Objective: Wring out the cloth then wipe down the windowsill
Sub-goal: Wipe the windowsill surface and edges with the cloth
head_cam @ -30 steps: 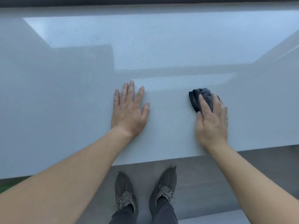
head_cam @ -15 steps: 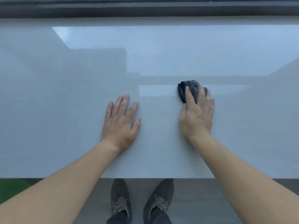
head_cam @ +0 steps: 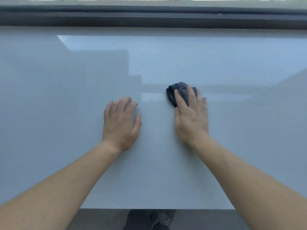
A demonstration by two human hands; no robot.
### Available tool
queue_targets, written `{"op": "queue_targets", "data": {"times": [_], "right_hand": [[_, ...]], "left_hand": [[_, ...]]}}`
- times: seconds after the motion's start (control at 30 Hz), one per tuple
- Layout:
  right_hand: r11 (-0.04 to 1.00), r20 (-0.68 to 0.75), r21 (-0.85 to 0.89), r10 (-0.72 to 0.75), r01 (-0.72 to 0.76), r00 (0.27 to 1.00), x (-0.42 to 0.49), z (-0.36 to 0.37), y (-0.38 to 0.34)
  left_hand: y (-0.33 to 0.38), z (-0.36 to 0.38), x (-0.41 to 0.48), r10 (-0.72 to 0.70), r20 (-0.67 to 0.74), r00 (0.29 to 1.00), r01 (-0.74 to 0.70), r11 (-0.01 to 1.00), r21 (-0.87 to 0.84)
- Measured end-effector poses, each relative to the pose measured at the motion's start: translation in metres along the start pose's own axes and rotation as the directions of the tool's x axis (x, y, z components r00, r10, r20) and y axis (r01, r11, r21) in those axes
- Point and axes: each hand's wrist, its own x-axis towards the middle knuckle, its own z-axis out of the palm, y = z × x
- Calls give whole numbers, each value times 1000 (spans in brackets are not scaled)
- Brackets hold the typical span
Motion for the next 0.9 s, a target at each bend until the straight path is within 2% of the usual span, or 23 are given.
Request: {"op": "queue_targets", "data": {"times": [0.07,0.13,0.2,0.23,0.3,0.33,0.37,0.43,0.5,0.57,0.6,0.63,0.7,0.77,0.8,0.87,0.9], "right_hand": [[970,114,-30,-236,241,965,-16,3,0],[940,170,-44,-328,339,929,-2,-3,18],[968,112,-83,-226,236,968,30,-11,37],[992,68,-70,-97,102,993,49,-15,42],[984,-13,-17,175,-175,985,84,-18,42],[970,-45,-18,242,-243,969,94,-15,35],[971,-56,-30,237,-239,970,100,-11,23],[998,9,-49,51,-50,999,94,-1,0],[981,107,-62,-175,182,979,80,6,-9],[954,159,-67,-278,292,947,88,0,3],[955,149,-82,-272,286,951,101,-4,12],[967,117,-104,-220,232,968,117,-6,20],[996,13,-85,-4,5,1000,155,-12,33],[974,-70,-28,222,-225,972,185,-16,32],[957,-96,-17,285,-288,954,193,-14,26],[964,-92,-18,261,-263,961,191,-6,5],[986,-64,-26,164,-166,984,183,0,-6]], "left_hand": [[-2,1,33,0,3,1000,0,999,-33],[-5,3,69,0,32,999,2,999,-52],[-9,6,102,-6,59,998,8,999,-36],[-11,8,116,-17,75,997,18,1000,-24],[-13,13,135,-54,109,993,53,999,7],[-13,16,139,-68,120,990,64,997,36],[-12,18,141,-74,124,989,66,995,69],[-12,19,141,-73,119,990,63,994,90],[-12,18,140,-74,116,991,64,994,87],[-12,17,141,-73,125,990,61,993,96],[-12,17,141,-74,131,989,61,993,102],[-11,17,142,-75,136,988,60,992,107],[-11,16,142,-76,141,987,60,992,115],[-11,16,142,-81,143,986,63,990,123],[-11,16,143,-81,146,986,63,990,126],[-11,18,143,-78,152,985,59,991,124],[-11,18,143,-76,147,986,58,991,122]]}}
